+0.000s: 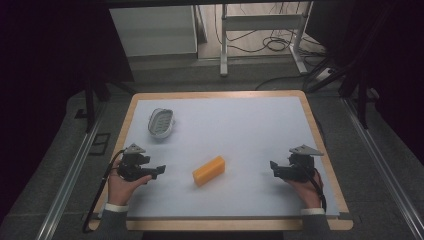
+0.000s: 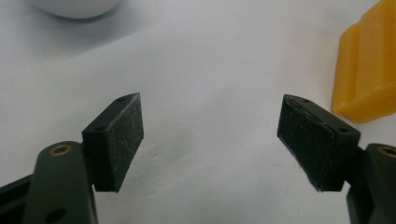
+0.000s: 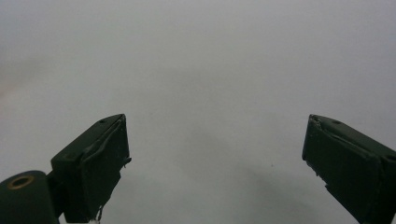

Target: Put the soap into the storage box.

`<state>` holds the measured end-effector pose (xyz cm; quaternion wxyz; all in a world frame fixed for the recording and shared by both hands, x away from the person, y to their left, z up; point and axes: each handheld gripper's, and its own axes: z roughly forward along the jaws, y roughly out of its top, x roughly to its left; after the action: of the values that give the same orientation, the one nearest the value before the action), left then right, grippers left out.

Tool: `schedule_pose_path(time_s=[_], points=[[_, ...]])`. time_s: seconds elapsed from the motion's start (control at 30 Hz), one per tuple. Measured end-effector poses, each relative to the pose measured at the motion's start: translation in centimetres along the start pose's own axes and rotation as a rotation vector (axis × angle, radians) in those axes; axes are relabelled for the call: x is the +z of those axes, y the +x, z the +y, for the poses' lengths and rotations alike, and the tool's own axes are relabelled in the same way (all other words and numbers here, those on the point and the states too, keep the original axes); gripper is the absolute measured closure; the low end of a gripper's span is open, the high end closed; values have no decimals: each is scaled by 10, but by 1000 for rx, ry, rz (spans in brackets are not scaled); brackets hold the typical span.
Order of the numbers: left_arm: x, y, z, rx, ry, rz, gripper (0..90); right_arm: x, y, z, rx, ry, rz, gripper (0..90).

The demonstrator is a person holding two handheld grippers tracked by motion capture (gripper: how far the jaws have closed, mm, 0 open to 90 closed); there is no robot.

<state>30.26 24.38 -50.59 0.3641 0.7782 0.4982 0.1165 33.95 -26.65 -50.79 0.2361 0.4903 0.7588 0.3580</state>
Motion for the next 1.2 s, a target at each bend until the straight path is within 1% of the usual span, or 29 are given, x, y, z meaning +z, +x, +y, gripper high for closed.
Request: schedule_pose_path(time_s=[0.03, 0.1, 0.13, 0.17, 0.2, 0.3, 0.37, 0.4, 0.47, 0.57, 0.67, 0.77, 0.8, 0.97, 1.1, 1.2], points=[[-1, 0, -1, 2, -16, 14, 240, 0, -1, 0, -8, 0, -1, 74], [-4, 0, -1, -7, -33, 5, 251, 0, -2, 0, -26, -2, -4, 74], [-6, -1, -1, -7, -38, 14, 250, -1, -2, 0, -33, -14, -18, 76], [-6, -1, -1, -7, -38, 14, 250, -1, -2, 0, -33, -14, -18, 76], [-7, -1, -1, -10, -41, 27, 250, -3, -1, 0, -46, -33, -42, 83], [-6, 1, -2, -11, -30, 28, 245, -4, -2, -1, -36, -32, -25, 83], [-6, 1, -2, -12, -26, 27, 244, -4, -3, -3, -27, -28, -32, 82], [-5, 1, -2, -11, -25, 22, 243, -5, -3, -3, -24, -28, -28, 82], [-7, 0, -1, -7, -39, 21, 244, -7, -4, -3, -18, -33, -33, 83], [-7, -2, 2, -2, -45, 20, 243, -11, -3, -4, -19, -46, -47, 88], [-4, -1, 4, 0, -33, 11, 236, -12, -4, -7, -12, -41, -53, 89], [-2, 0, 5, 1, -27, 12, 234, -12, -7, -9, -2, -39, -50, 89], [-1, 1, 5, 4, -28, 20, 234, -13, -7, -10, 2, -40, -50, 89], [0, 3, 5, -1, -22, 27, 234, -15, -7, -9, 1, -49, -50, 89], [-4, 1, 5, 1, -24, 27, 235, -15, -7, -9, -3, -56, -53, 89], [-9, -2, 6, 5, -23, 34, 236, -15, -5, -9, -5, -55, -58, 88]])
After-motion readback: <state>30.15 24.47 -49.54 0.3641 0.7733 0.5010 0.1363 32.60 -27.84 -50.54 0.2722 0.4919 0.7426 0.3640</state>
